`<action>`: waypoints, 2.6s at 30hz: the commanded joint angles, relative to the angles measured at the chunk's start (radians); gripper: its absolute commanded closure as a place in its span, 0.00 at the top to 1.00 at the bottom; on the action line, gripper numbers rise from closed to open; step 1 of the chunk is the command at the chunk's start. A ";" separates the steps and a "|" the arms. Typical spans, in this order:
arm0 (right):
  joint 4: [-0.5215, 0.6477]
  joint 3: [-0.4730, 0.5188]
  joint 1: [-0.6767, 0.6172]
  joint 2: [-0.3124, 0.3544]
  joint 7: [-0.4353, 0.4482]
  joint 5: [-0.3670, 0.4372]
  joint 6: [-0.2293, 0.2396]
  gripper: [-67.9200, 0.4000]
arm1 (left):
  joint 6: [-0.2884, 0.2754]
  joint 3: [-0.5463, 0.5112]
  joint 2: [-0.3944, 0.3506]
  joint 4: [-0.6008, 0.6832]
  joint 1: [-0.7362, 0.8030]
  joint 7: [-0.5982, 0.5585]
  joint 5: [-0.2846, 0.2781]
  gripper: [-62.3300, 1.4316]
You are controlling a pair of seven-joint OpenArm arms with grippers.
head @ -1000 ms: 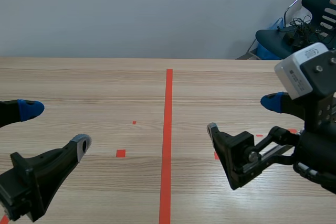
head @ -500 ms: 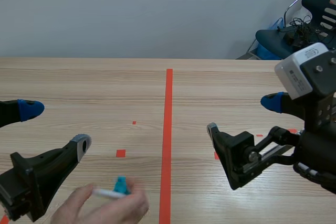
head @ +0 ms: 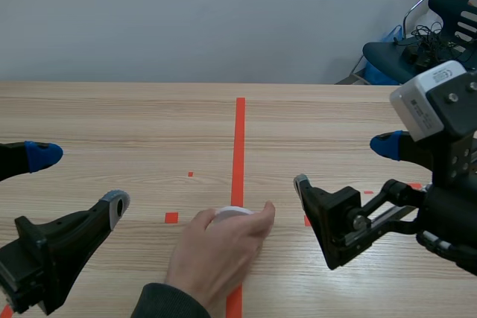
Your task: Do the leaf sorting experiment
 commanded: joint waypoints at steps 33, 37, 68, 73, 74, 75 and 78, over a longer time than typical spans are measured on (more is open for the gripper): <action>-0.353 -0.133 0.314 -0.155 -0.149 -0.038 0.346 1.00 | -0.002 -0.004 0.003 0.010 0.005 -0.014 -0.009 1.00; -0.460 -0.166 0.360 -0.199 -0.130 -0.082 0.354 1.00 | -0.002 -0.004 0.003 0.010 0.005 -0.014 -0.009 1.00; -0.727 -0.279 0.539 -0.311 0.128 -0.278 0.387 0.41 | -0.002 -0.004 0.003 0.010 0.005 -0.014 -0.009 1.00; -0.729 -0.279 0.547 -0.339 0.086 -0.278 0.388 0.28 | -0.002 -0.004 0.003 0.010 0.005 -0.014 -0.009 1.00; -0.729 -0.279 0.547 -0.347 0.082 -0.278 0.387 0.26 | -0.002 -0.004 0.003 0.010 0.005 -0.014 -0.009 1.00; -0.729 -0.279 0.547 -0.353 0.082 -0.278 0.388 0.24 | -0.002 -0.004 0.003 0.010 0.005 -0.014 -0.009 1.00; -0.729 -0.279 0.547 -0.367 0.065 -0.279 0.388 0.17 | -0.002 -0.004 0.003 0.010 0.005 -0.014 -0.009 1.00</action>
